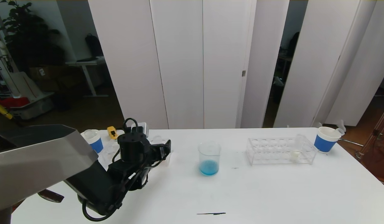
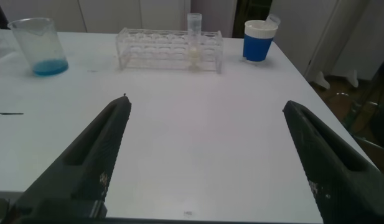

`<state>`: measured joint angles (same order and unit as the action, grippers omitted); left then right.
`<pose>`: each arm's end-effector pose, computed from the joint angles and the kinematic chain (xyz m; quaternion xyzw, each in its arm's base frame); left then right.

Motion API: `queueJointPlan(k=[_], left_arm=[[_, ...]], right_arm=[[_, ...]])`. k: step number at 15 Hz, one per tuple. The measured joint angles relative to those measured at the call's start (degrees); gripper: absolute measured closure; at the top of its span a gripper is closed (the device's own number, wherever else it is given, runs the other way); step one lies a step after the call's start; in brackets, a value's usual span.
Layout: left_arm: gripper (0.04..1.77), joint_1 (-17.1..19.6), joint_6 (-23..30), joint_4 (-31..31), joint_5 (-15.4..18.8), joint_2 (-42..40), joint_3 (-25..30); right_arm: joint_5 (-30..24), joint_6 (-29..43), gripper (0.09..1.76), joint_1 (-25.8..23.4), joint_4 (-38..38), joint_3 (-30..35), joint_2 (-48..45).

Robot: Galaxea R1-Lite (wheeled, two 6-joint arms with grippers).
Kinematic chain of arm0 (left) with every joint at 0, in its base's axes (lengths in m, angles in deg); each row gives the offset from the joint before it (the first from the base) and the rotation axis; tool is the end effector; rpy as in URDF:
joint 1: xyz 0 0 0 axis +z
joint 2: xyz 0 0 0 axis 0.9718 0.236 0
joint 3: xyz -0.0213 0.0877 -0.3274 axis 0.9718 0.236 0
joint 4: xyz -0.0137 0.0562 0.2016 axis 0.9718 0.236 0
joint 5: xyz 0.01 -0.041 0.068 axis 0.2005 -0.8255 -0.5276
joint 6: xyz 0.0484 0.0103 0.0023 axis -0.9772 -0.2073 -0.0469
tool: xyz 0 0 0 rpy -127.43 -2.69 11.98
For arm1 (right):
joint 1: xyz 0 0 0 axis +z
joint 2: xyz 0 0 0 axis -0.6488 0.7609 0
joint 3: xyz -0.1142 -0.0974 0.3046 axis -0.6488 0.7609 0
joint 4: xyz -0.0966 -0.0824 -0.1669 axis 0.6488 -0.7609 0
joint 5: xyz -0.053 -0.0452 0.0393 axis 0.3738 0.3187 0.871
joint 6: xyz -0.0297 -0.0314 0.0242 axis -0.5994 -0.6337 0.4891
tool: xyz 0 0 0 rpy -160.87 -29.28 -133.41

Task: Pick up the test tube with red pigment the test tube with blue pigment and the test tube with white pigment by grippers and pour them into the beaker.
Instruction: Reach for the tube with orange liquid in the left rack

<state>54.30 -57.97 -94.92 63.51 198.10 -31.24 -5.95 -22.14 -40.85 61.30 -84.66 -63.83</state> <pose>0.3888 -0.1363 0.0701 -0.0520 0.1091 0.0219 0.9924 -0.0146 0.0006 0.0764 0.0000 -0.0032 0.0018 1.0000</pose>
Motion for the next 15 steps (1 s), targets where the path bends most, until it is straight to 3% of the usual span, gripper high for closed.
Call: queueJointPlan(k=[2,13,14,15], left_arm=[[0.06,0.0,-0.2,-1.7,-1.7,1.1,-0.9],[0.06,0.2,-0.4,-2.3,-3.4,4.5,-3.8],[0.08,0.2,-0.5,-2.2,-3.4,4.8,-4.1],[0.20,0.2,-0.5,-2.2,-3.3,5.0,-4.3]], right_arm=[[0.0,0.0,0.10,0.0,0.0,0.0,0.0],[0.0,0.0,0.10,0.0,0.0,0.0,0.0],[0.0,0.0,0.10,0.0,0.0,0.0,0.0],[0.0,0.0,0.10,0.0,0.0,0.0,0.0]])
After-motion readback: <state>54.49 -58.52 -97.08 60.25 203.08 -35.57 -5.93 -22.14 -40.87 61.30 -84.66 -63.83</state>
